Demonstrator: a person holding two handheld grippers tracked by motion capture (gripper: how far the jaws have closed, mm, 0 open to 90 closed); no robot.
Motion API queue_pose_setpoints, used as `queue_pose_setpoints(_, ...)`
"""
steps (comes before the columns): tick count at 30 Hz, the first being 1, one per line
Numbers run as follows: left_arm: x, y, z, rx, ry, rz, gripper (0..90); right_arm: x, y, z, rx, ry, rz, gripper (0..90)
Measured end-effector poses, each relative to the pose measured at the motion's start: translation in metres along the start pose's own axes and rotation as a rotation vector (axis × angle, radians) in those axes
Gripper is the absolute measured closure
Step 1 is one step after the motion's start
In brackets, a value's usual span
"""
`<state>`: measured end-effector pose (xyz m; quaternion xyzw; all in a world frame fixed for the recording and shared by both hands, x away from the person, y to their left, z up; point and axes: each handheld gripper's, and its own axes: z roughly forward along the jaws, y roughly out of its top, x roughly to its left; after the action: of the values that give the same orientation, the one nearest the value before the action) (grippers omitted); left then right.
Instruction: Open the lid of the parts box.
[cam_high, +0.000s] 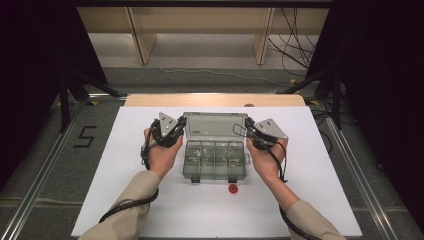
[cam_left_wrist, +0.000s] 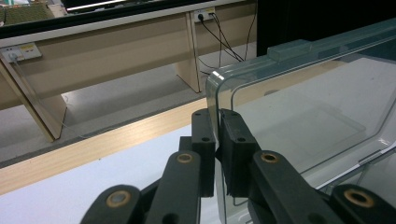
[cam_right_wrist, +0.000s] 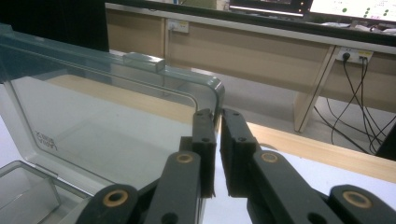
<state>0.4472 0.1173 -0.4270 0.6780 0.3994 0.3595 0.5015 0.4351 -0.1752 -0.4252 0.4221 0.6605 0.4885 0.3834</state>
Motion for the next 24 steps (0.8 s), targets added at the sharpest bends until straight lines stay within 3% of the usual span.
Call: queue_pose_setpoints(24,0.0018,0.001,0.006,-0.001,0.0,0.002,84.1,-0.0015,-0.0006,0.0053,0.002,-0.008,0.0,85.2)
